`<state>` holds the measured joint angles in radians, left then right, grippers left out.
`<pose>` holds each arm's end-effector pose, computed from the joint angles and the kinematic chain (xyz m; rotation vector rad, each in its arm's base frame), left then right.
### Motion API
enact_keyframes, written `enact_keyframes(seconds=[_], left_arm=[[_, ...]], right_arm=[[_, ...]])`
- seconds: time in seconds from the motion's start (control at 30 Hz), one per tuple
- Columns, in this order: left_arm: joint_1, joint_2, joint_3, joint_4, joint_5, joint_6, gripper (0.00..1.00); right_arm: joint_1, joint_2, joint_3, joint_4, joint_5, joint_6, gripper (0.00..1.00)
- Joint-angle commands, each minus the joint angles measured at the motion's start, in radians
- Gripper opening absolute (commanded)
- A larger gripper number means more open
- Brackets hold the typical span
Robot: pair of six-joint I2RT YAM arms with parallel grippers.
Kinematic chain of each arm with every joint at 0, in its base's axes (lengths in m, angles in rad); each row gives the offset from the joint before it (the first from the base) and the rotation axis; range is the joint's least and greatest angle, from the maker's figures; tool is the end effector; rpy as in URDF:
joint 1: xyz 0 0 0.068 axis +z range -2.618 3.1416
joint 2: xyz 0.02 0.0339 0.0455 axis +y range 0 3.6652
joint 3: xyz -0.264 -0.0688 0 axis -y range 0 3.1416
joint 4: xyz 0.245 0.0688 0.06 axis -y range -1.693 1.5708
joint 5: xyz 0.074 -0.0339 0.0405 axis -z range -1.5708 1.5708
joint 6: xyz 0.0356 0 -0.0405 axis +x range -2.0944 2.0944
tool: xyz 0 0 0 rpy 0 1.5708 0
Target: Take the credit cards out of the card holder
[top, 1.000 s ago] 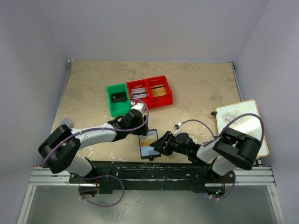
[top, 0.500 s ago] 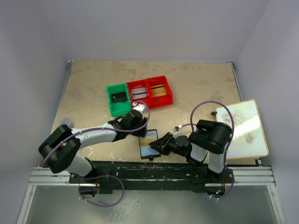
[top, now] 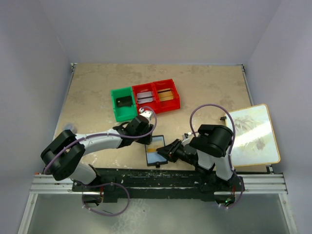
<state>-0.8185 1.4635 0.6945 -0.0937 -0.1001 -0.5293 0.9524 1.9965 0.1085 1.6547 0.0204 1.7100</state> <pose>0.1944 -0.2025 0.1656 0.3128 2.4676 -0.4763 0.1259 0.1758 0.0771 0.8481 2.0818 1.7201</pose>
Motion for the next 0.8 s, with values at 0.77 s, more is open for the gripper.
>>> enact_keyframes(seconds=[0.77], left_arm=[[0.002, -0.039, -0.057, 0.047, 0.033, -0.026, 0.4]], right_arm=[[-0.025, -0.074, 0.071, -0.176, 0.099, -0.007, 0.26]])
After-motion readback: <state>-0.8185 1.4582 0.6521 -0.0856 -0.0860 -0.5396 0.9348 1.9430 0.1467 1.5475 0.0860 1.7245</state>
